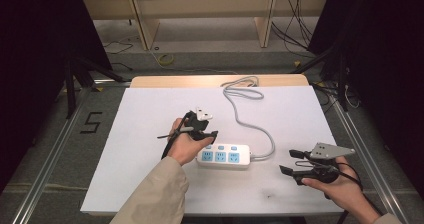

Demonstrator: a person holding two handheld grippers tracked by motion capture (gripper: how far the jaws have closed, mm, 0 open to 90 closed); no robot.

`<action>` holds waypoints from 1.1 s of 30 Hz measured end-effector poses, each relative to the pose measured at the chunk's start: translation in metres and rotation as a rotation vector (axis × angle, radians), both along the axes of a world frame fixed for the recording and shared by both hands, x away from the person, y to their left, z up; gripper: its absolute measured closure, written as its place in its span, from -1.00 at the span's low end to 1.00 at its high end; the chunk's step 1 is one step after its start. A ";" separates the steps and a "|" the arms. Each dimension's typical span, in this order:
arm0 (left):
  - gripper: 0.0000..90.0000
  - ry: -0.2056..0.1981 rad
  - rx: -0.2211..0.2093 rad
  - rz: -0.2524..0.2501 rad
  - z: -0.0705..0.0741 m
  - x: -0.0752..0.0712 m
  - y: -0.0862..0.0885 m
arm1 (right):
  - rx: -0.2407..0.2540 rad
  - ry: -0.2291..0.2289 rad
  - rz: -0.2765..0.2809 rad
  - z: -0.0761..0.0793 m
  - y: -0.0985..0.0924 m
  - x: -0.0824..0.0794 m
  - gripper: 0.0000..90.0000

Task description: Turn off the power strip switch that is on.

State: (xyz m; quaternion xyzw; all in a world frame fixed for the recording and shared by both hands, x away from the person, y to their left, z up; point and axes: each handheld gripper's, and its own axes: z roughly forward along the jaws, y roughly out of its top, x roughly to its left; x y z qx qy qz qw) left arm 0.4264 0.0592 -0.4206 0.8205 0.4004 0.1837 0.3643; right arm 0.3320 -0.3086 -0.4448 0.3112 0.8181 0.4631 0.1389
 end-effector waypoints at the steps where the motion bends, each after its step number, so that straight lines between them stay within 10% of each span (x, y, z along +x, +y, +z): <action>1: 0.07 0.000 -0.002 0.001 0.000 0.000 0.000 | 0.000 0.001 0.002 0.000 0.000 0.000 -0.30; 11: -0.47 -0.105 0.087 0.007 0.001 -0.002 0.002 | -0.001 -0.002 0.001 0.000 -0.001 0.000 -0.30; 18: -0.60 -0.094 0.012 0.002 0.002 -0.003 0.007 | 0.003 0.002 -0.002 0.000 0.000 0.000 -0.30; 33: -0.64 -0.104 0.011 0.015 0.002 -0.007 0.013 | 0.001 0.000 0.000 -0.001 -0.001 0.000 -0.32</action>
